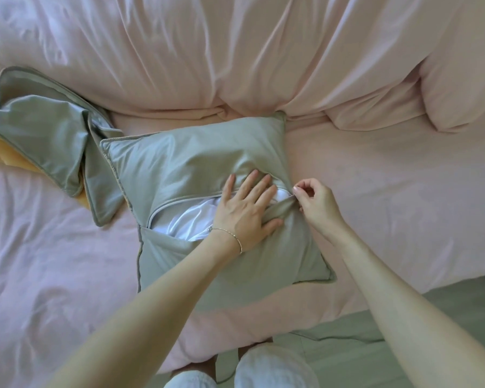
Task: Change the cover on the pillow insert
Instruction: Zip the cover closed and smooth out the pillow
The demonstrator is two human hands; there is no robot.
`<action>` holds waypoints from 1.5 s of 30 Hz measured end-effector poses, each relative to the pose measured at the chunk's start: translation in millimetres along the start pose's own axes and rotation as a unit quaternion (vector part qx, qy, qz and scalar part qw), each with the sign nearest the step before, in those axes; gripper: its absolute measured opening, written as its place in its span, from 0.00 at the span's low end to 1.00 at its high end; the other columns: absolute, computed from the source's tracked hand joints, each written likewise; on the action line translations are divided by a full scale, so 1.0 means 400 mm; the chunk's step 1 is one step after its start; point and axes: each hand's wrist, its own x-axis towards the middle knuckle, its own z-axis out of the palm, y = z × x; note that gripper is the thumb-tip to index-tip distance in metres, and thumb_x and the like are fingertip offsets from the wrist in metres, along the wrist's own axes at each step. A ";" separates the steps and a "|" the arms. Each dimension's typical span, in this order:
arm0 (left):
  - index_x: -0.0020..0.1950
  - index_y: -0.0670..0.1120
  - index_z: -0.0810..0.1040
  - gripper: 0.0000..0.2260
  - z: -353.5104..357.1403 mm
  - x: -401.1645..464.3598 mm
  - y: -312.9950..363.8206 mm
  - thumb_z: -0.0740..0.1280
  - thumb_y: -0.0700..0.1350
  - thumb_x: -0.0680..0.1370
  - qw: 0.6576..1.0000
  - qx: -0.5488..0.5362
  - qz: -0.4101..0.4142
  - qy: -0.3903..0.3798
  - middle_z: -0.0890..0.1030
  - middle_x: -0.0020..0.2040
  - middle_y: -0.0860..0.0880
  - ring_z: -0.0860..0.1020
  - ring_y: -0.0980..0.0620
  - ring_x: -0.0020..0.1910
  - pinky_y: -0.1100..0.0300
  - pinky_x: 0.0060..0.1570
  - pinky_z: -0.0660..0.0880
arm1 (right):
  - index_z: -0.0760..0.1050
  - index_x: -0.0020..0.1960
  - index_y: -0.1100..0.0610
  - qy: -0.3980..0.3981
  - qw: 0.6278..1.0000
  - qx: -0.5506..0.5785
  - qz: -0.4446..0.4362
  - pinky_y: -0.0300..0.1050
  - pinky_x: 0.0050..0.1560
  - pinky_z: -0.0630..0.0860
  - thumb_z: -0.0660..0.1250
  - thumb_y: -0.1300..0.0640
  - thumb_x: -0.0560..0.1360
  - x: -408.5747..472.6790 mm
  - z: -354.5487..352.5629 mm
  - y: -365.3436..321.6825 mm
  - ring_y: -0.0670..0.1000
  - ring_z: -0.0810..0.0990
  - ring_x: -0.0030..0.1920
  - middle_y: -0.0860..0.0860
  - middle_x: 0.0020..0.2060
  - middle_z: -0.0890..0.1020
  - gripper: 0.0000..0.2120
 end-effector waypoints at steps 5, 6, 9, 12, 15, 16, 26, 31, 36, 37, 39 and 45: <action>0.74 0.54 0.55 0.30 -0.012 0.016 -0.023 0.52 0.66 0.75 0.999 -0.032 -0.005 -0.018 0.51 0.76 0.56 0.45 0.54 0.75 0.48 0.71 0.38 | 0.75 0.49 0.62 -0.006 0.994 -0.071 -0.084 0.32 0.45 0.65 0.61 0.65 0.77 -0.008 -0.012 -0.038 0.48 0.73 0.46 0.52 0.46 0.77 0.04; 0.75 0.54 0.54 0.31 -0.012 0.012 -0.028 0.48 0.67 0.74 0.999 -0.030 -0.003 -0.017 0.51 0.76 0.56 0.44 0.54 0.75 0.48 0.71 0.38 | 0.75 0.49 0.62 -0.015 0.992 -0.084 -0.092 0.32 0.44 0.64 0.62 0.64 0.77 -0.006 -0.014 -0.045 0.48 0.73 0.46 0.52 0.45 0.77 0.04; 0.75 0.55 0.50 0.31 -0.025 0.010 -0.035 0.47 0.66 0.75 0.999 -0.030 0.004 -0.028 0.49 0.77 0.57 0.43 0.54 0.75 0.49 0.71 0.38 | 0.74 0.48 0.62 -0.048 0.988 -0.106 -0.100 0.32 0.42 0.63 0.62 0.62 0.77 0.002 -0.024 -0.067 0.48 0.72 0.43 0.50 0.43 0.75 0.03; 0.75 0.56 0.50 0.29 -0.040 0.005 -0.046 0.53 0.63 0.77 0.998 -0.053 -0.003 -0.033 0.49 0.76 0.58 0.43 0.56 0.75 0.51 0.71 0.38 | 0.74 0.48 0.61 -0.063 0.987 -0.106 -0.103 0.32 0.40 0.64 0.61 0.63 0.77 0.000 -0.030 -0.086 0.48 0.72 0.43 0.48 0.42 0.75 0.04; 0.75 0.57 0.50 0.29 -0.049 -0.004 -0.064 0.55 0.63 0.77 0.997 -0.073 -0.006 -0.032 0.49 0.76 0.59 0.42 0.57 0.75 0.52 0.71 0.37 | 0.74 0.46 0.56 -0.072 0.990 -0.088 -0.081 0.27 0.38 0.67 0.61 0.61 0.76 -0.009 -0.029 -0.101 0.45 0.74 0.40 0.45 0.40 0.76 0.03; 0.75 0.58 0.50 0.29 -0.051 -0.009 -0.068 0.55 0.63 0.77 0.997 -0.073 -0.007 -0.034 0.48 0.76 0.59 0.42 0.57 0.75 0.52 0.71 0.37 | 0.73 0.45 0.55 -0.081 0.991 -0.082 -0.069 0.26 0.37 0.68 0.62 0.61 0.76 -0.012 -0.029 -0.105 0.43 0.74 0.38 0.44 0.39 0.76 0.03; 0.75 0.59 0.50 0.37 -0.063 -0.053 -0.092 0.37 0.67 0.66 0.997 -0.074 -0.010 -0.019 0.50 0.76 0.60 0.44 0.57 0.75 0.53 0.71 0.38 | 0.70 0.47 0.56 -0.157 0.969 -0.180 -0.069 0.32 0.36 0.65 0.64 0.53 0.77 -0.024 -0.022 -0.164 0.45 0.71 0.40 0.46 0.39 0.74 0.07; 0.75 0.59 0.51 0.36 -0.072 -0.071 -0.099 0.38 0.67 0.67 0.995 -0.094 -0.008 -0.024 0.51 0.76 0.60 0.44 0.58 0.75 0.52 0.71 0.38 | 0.73 0.47 0.57 -0.151 0.967 -0.199 -0.045 0.39 0.40 0.66 0.63 0.55 0.77 -0.017 -0.020 -0.187 0.49 0.73 0.45 0.48 0.41 0.76 0.06; 0.75 0.58 0.51 0.36 -0.070 -0.084 -0.089 0.37 0.66 0.67 0.996 -0.093 -0.004 -0.016 0.50 0.76 0.60 0.43 0.58 0.75 0.51 0.71 0.38 | 0.69 0.45 0.56 -0.212 0.924 -0.314 -0.047 0.38 0.34 0.63 0.61 0.52 0.77 -0.011 -0.055 -0.220 0.48 0.70 0.42 0.47 0.39 0.73 0.08; 0.75 0.58 0.51 0.36 -0.068 -0.088 -0.086 0.37 0.66 0.67 0.996 -0.091 -0.002 -0.014 0.51 0.76 0.59 0.43 0.59 0.74 0.51 0.71 0.39 | 0.68 0.44 0.56 -0.231 0.914 -0.331 -0.041 0.37 0.33 0.63 0.60 0.52 0.78 -0.008 -0.055 -0.224 0.49 0.70 0.42 0.47 0.39 0.73 0.08; 0.75 0.57 0.53 0.35 -0.063 -0.099 -0.081 0.39 0.65 0.69 0.996 -0.088 0.004 -0.004 0.52 0.76 0.59 0.43 0.59 0.74 0.50 0.71 0.39 | 0.67 0.41 0.55 -0.267 0.886 -0.378 -0.037 0.40 0.33 0.63 0.58 0.53 0.78 -0.004 -0.054 -0.228 0.50 0.70 0.40 0.48 0.37 0.72 0.09; 0.69 0.52 0.68 0.28 -0.057 -0.117 -0.066 0.51 0.62 0.73 0.996 -0.079 0.008 0.038 0.69 0.70 0.53 0.61 0.51 0.72 0.45 0.67 0.52 | 0.64 0.32 0.55 -0.324 0.847 -0.420 -0.030 0.44 0.34 0.62 0.54 0.57 0.77 -0.005 -0.064 -0.230 0.50 0.66 0.34 0.50 0.32 0.69 0.14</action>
